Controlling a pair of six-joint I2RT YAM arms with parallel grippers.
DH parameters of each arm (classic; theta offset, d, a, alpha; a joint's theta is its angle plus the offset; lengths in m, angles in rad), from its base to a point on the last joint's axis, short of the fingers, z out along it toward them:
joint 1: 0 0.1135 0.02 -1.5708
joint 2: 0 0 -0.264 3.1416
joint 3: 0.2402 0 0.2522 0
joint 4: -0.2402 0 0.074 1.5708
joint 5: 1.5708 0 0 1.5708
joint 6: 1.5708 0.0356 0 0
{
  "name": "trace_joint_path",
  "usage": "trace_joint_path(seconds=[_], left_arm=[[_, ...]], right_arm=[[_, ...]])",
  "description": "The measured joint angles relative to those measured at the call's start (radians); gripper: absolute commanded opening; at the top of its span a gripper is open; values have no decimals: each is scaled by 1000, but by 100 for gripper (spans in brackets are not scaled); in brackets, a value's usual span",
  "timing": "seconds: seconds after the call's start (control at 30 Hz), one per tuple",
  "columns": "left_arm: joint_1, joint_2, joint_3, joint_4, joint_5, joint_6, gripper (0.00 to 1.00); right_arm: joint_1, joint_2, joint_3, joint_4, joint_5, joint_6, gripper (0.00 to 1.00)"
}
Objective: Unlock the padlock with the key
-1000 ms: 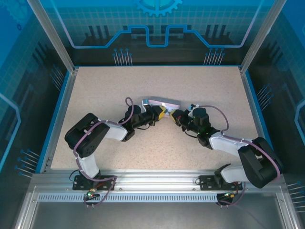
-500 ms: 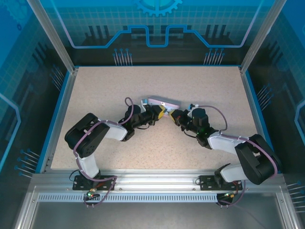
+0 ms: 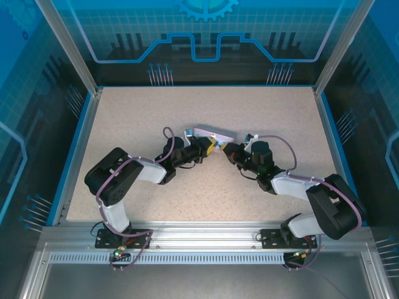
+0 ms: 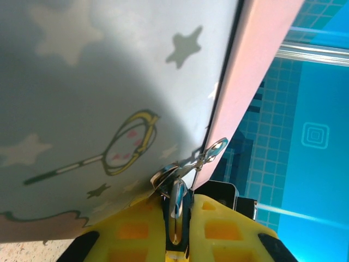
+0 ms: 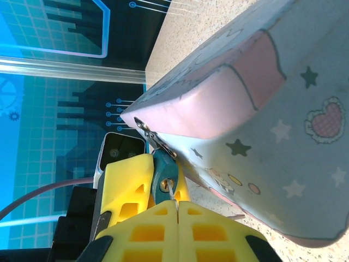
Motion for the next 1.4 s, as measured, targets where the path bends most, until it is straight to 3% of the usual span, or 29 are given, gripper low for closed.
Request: trace_joint_path(seconds=[0.37, 1.17, 1.4], left_arm=[[2, 0, 0, 3, -6, 0, 0], [-3, 0, -2, 3, 5, 0, 0], [-3, 0, -2, 3, 5, 0, 0]], right_arm=[[0, -16, 42, -97, -20, -108, 0], [-45, -18, -1, 2, -25, 44, 0], [-44, -125, -48, -37, -22, 37, 0]])
